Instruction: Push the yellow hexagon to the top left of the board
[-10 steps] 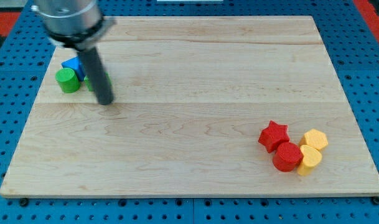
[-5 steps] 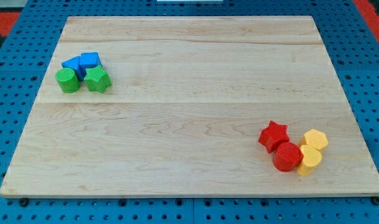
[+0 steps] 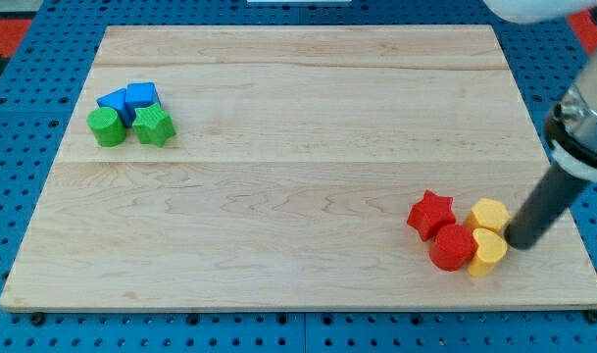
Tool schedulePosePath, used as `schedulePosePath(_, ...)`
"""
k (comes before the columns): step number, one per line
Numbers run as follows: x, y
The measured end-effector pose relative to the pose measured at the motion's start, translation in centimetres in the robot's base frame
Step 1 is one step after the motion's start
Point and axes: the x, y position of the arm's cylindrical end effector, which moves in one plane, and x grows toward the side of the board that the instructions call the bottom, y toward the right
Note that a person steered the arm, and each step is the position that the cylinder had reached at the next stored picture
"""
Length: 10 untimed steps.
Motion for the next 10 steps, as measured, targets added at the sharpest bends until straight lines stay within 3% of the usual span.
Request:
schedulePosePath(4,-11.2,-16.8)
schedulePosePath(6,-7.8,-18.4)
schedulePosePath(7,-9.1,-21.5)
schedulePosePath(10,-22.0,-24.3)
